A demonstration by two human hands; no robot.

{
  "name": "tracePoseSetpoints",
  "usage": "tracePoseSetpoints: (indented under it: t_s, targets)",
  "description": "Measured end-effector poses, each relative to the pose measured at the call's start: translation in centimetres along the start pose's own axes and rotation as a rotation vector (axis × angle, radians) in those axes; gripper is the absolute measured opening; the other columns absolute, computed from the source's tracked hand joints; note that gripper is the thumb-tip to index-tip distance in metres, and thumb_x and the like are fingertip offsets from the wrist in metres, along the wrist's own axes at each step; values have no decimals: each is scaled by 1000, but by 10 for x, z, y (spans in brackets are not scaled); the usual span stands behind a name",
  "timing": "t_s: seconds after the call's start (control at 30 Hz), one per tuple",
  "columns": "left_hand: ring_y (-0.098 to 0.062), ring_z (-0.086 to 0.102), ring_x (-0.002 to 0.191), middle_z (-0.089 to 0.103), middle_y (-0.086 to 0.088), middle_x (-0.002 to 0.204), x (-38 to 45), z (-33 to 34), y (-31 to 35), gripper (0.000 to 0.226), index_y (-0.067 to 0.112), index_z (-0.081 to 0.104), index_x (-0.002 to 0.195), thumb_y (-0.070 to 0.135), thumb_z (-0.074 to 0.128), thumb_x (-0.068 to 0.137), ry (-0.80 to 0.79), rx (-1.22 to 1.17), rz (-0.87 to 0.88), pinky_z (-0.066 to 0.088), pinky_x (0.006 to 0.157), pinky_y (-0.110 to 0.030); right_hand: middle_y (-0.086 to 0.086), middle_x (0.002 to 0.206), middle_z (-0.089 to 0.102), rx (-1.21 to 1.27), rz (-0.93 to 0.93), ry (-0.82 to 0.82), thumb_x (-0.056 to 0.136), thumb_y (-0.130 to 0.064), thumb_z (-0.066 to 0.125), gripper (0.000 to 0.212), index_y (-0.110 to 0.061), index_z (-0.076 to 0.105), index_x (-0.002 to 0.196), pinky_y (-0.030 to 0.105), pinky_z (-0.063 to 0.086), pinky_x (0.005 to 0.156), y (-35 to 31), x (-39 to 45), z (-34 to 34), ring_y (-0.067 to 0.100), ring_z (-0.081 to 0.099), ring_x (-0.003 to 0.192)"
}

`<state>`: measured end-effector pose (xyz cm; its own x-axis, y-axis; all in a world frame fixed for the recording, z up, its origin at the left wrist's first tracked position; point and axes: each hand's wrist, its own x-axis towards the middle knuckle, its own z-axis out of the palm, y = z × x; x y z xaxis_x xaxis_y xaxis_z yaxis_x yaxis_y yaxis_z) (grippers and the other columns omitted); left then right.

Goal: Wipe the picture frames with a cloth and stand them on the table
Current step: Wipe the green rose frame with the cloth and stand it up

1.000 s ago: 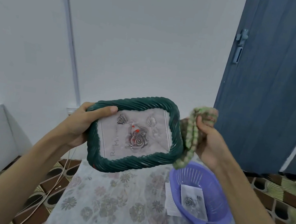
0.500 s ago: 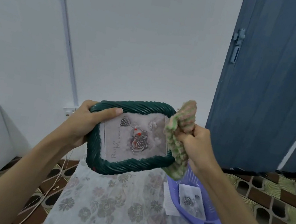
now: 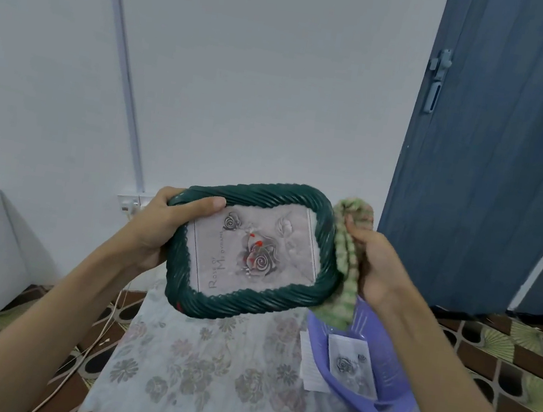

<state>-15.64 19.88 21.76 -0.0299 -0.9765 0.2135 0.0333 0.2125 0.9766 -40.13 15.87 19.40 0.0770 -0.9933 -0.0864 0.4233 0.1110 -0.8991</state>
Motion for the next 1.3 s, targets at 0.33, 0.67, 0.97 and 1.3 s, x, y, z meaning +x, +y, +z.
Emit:
tracePoseSetpoints:
  t_s: [0.33,0.67,0.97,1.3]
  targets:
    - [-21,69,64,73,-8,75,3,-1,1,48,13,76,72,42,86,36,5,46,22,57,58,-25,-5,72,66,-316,-132,-323,88,-11,52,12,-12,62,95,26,47,63,-9,-14,-19,10,58,66]
    - [-19,67,57,71,-6,66,-1,6,10,31,11,74,66,35,76,48,7,88,98,55,54,-23,-7,39,50,-520,-467,2,80,1,62,24,-6,56,57,21,37,43,2,-11,0,9,44,40]
    - [-21,68,60,72,-10,72,0,1,7,34,8,73,72,32,79,49,28,59,7,57,57,-26,-6,58,67,-374,-318,-141,75,9,65,20,-10,66,72,19,51,56,6,-10,-6,6,63,58]
    - [-20,68,58,72,-9,70,0,2,7,14,10,75,69,20,68,65,47,5,-22,57,57,-26,2,78,71,-78,-95,-235,84,-3,55,12,-7,65,89,29,52,68,3,-6,-11,14,65,71]
